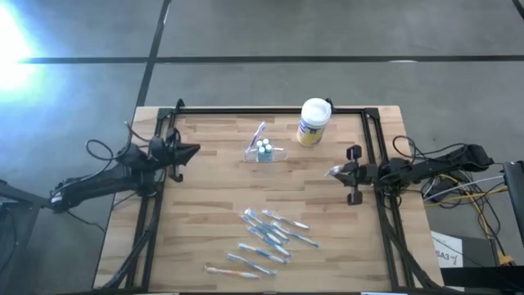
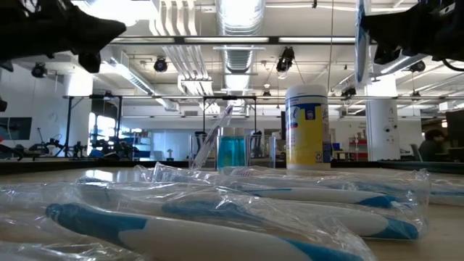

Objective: Pick & Place toothbrushing station
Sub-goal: Put the blue toothbrush into the left section of the transparent organizer

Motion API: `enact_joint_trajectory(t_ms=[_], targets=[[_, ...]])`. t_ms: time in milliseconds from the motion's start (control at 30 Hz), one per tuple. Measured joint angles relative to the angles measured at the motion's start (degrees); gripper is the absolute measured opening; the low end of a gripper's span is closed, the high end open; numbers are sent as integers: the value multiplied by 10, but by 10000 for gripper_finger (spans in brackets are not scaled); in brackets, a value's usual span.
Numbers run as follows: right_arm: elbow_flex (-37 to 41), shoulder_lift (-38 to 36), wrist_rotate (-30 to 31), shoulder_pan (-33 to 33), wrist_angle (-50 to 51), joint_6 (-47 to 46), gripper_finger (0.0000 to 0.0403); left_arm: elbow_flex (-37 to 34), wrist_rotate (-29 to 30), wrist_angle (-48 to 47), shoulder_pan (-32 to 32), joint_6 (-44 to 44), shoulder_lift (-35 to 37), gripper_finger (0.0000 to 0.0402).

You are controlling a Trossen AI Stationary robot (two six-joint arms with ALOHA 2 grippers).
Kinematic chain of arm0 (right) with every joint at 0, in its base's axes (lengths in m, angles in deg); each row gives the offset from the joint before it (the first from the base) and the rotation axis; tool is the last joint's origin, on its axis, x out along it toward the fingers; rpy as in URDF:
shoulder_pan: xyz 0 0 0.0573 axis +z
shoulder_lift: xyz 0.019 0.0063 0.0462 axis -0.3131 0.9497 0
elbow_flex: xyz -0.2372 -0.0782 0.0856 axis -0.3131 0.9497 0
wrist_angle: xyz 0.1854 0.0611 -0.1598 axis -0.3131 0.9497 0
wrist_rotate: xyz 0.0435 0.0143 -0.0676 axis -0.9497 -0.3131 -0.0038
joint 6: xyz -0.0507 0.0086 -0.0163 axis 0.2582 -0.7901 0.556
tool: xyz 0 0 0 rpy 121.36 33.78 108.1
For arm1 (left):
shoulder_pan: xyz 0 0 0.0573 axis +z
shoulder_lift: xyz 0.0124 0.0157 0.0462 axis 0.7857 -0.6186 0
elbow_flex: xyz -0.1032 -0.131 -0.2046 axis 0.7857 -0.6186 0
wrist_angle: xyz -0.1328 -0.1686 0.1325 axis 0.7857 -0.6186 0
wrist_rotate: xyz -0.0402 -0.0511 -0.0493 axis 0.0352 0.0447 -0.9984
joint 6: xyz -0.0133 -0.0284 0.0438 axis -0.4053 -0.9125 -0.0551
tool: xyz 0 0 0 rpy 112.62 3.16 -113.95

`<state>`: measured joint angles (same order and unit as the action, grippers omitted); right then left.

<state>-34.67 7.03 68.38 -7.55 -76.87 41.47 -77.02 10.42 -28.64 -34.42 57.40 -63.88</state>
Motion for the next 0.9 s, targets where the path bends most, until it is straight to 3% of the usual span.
enact_joint_trajectory(t_ms=[267,367,533,667,900], targets=[[0,0,0,0,-19,0,13,98,0,28,-7,34,-205,41],[0,0,0,0,-21,-4,13,150,-14,45,-8,40,-290,74],[0,0,0,0,-21,-4,13,231,-86,108,-26,120,-426,147],[0,0,0,0,-22,-4,13,322,-91,139,-35,154,-516,198],[0,0,1,0,-23,2,13,468,-121,136,-40,150,-670,229]])
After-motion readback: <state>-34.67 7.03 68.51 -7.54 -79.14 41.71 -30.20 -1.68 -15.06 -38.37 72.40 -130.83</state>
